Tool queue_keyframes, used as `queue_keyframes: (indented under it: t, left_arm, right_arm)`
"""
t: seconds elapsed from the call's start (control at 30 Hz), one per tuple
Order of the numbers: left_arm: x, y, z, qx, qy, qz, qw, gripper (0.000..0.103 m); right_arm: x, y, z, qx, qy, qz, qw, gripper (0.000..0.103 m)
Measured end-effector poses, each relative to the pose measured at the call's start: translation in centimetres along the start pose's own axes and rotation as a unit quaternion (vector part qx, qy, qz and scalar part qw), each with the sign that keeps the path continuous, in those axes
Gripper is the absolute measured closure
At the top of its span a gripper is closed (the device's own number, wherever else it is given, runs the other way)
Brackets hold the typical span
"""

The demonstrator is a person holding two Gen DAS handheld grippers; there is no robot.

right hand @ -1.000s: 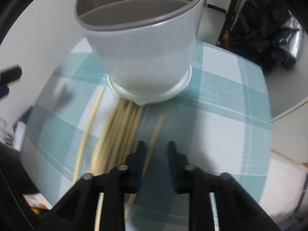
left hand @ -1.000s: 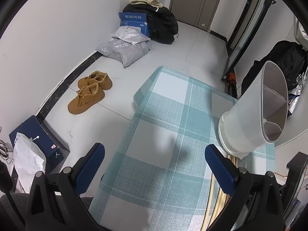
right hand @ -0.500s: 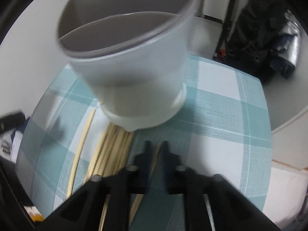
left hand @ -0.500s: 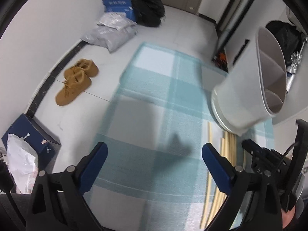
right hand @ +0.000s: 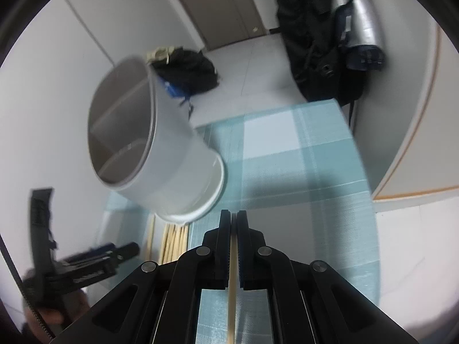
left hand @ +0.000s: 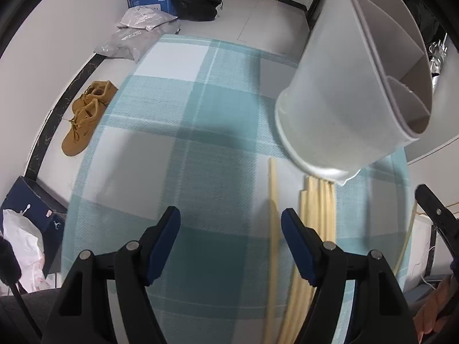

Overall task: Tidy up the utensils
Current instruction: 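Grasp a wooden chopstick with the right tool while the left tool grasps another, then lift both held chopsticks up over the white utensil holder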

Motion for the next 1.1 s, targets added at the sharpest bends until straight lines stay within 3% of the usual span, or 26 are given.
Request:
queue_keyframes:
  t: [0.1, 0.23, 0.33, 0.43, 0.53, 0.6, 0.77, 0.93, 1.1]
  left_arm:
    - [-0.4, 0.5, 0.2, 0.0, 0.024, 0.012, 0.9996, 0.033]
    - [-0.4, 0.7, 1.0, 0.011, 0.027, 0.008, 0.9996, 0.033]
    - [-0.4, 0.7, 1.2, 0.006, 0.065, 0.03, 0.9974, 0.033]
    - [-1.0, 0.7, 1.1, 0.004, 0.065, 0.046, 0.9968, 0.036]
    - [-1.7, 0.8, 0.7, -0.004, 0.056, 0.057, 0.9968, 0.068]
    - [-2.3, 0.7, 0.5, -0.004, 0.045, 0.064, 0.9969, 0.097]
    - [-1.9, 0.6, 0.2, -0.02, 0.007, 0.022, 0.9995, 0.101]
    - [-2.2, 0.2, -4.3, -0.093, -0.011, 0.003, 0.9956, 0.101]
    - [-3.6, -0.6, -11.2, -0.192, -0.025, 0.016, 0.981, 0.101]
  right_arm:
    - [-0.1, 0.6, -1.0, -0.014, 0.013, 0.015, 1.0, 0.1]
    - [-0.3, 1.8, -1.8, -0.025, 0.03, 0.027, 0.999, 0.1]
    - [0.2, 1.6, -2.6, -0.03, 0.038, 0.025, 0.999, 0.1]
    - [0.1, 1.4, -3.1, -0.035, 0.039, 0.017, 0.998, 0.1]
    - [0.2, 1.4, -3.0, -0.038, 0.039, 0.013, 0.998, 0.1]
    - [0.4, 1.5, -3.2, -0.043, 0.041, 0.011, 0.998, 0.1]
    - [1.7, 1.2, -4.3, -0.063, 0.045, -0.009, 0.997, 0.1]
    - [3.0, 0.4, -5.5, -0.085, 0.05, -0.034, 0.995, 0.1]
    - [5.1, -0.8, -7.5, -0.124, 0.066, -0.081, 0.987, 0.1]
Point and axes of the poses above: each gripper's, at about its wrist camera, not at the fingertips, and z roughly the way its jaws point, x to its left, y to its top, the point moved 7 cm from there along z, roughly the way its jaws point, and after that the axes turned 14 degrees about z, right-handed, at the moved point
